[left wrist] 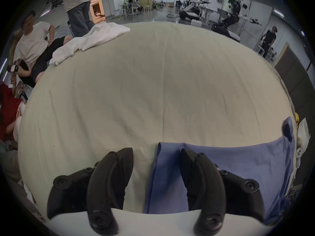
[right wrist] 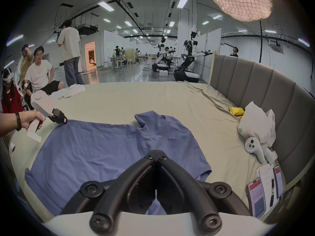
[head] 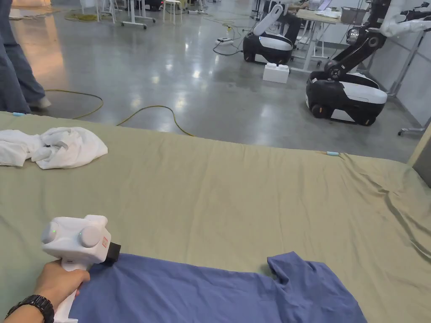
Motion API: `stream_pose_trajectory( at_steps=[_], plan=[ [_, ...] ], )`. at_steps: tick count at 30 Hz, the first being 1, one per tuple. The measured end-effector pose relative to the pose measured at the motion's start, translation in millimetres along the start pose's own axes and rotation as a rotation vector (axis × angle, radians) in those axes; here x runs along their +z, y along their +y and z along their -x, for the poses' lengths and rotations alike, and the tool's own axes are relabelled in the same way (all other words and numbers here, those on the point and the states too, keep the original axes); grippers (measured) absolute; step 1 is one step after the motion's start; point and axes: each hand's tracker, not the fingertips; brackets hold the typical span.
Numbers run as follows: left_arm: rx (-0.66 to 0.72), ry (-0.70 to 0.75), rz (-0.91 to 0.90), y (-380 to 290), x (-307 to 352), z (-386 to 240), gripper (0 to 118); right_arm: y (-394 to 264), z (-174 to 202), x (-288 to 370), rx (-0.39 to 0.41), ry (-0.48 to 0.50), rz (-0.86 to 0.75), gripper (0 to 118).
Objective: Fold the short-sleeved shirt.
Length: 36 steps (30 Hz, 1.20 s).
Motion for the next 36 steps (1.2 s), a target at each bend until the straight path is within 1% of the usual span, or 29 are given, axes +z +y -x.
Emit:
stream_pose_trajectory(
  at_steps=[1,2,4,5,7,11,12,13,14,15,16,17,18,20,23,24,26,27,28,29,30,31,32,33,35,36],
  plan=[
    [-0.006,0.021,-0.012,-1,3,-6,59,-2,-1,-2,-0.002,-0.001,0.010,0],
    [-0.015,0.020,-0.022,-2,6,-12,50,-3,-3,-4,-0.006,0.001,0.017,0],
    [-0.061,0.020,-0.053,-1,2,-14,16,-1,-6,-10,-0.010,-0.003,0.030,0],
    [-0.079,0.009,-0.049,-2,3,-19,16,1,-7,-15,-0.011,-0.009,0.038,0],
    [-0.112,0.032,-0.050,-3,1,-20,8,9,-14,-28,-0.007,-0.015,0.073,0],
    [-0.034,-0.068,-0.098,-6,21,-6,5,37,-41,-73,-0.027,-0.006,0.130,0],
    [-0.047,-0.060,-0.109,-8,29,-4,5,47,-48,-89,-0.026,-0.020,0.149,1],
    [-0.052,-0.049,-0.143,-10,38,-4,5,56,-56,-104,-0.025,-0.015,0.173,6],
    [-0.054,-0.063,-0.174,-13,48,-3,5,65,-63,-121,-0.022,-0.008,0.197,20],
    [-0.047,-0.083,-0.190,-16,55,-2,5,74,-71,-141,-0.031,0.010,0.249,45],
    [-0.034,-0.085,-0.208,-18,62,-2,5,82,-77,-157,-0.047,0.030,0.282,63],
    [-0.035,-0.095,-0.230,-21,71,-1,5,88,-81,-173,-0.038,0.021,0.305,73],
    [-0.030,-0.092,-0.256,-25,79,0,5,94,-85,-189,-0.020,0.027,0.343,73],
    [-0.031,-0.103,-0.277,-31,88,0,5,98,-91,-215,-0.021,0.026,0.382,73],
    [-0.022,-0.097,-0.310,-42,101,-2,5,94,-99,-246,-0.055,0.038,0.489,73],
    [-0.023,-0.101,-0.313,-45,103,-2,5,90,-100,-255,-0.056,0.029,0.521,73],
    [-0.021,-0.100,-0.309,-48,105,-2,5,81,-101,-265,-0.026,0.026,0.565,71],
    [-0.024,-0.096,-0.307,-51,105,-5,5,77,-102,-269,-0.023,0.027,0.599,60],
    [-0.024,-0.096,-0.306,-52,105,-4,5,74,-99,-267,-0.026,0.026,0.585,52],
    [-0.023,-0.095,-0.303,-52,105,-4,5,74,-98,-262,-0.028,0.017,0.547,50],
    [-0.023,-0.092,-0.298,-52,104,-3,5,76,-97,-261,-0.031,0.011,0.551,42],
    [-0.023,-0.089,-0.299,-54,104,-5,5,76,-97,-260,-0.034,0.013,0.542,25],
    [-0.024,-0.090,-0.296,-53,104,-5,5,76,-92,-253,-0.037,0.021,0.529,2],
    [-0.026,-0.087,-0.294,-53,103,-5,5,75,-88,-252,-0.033,0.019,0.529,3],
    [-0.026,-0.074,-0.292,-53,102,-5,5,73,-86,-248,0.007,0.017,0.510,3],
    [-0.021,-0.077,-0.294,-53,102,-4,5,75,-82,-238,0.007,0.015,0.496,3]
  ],
)
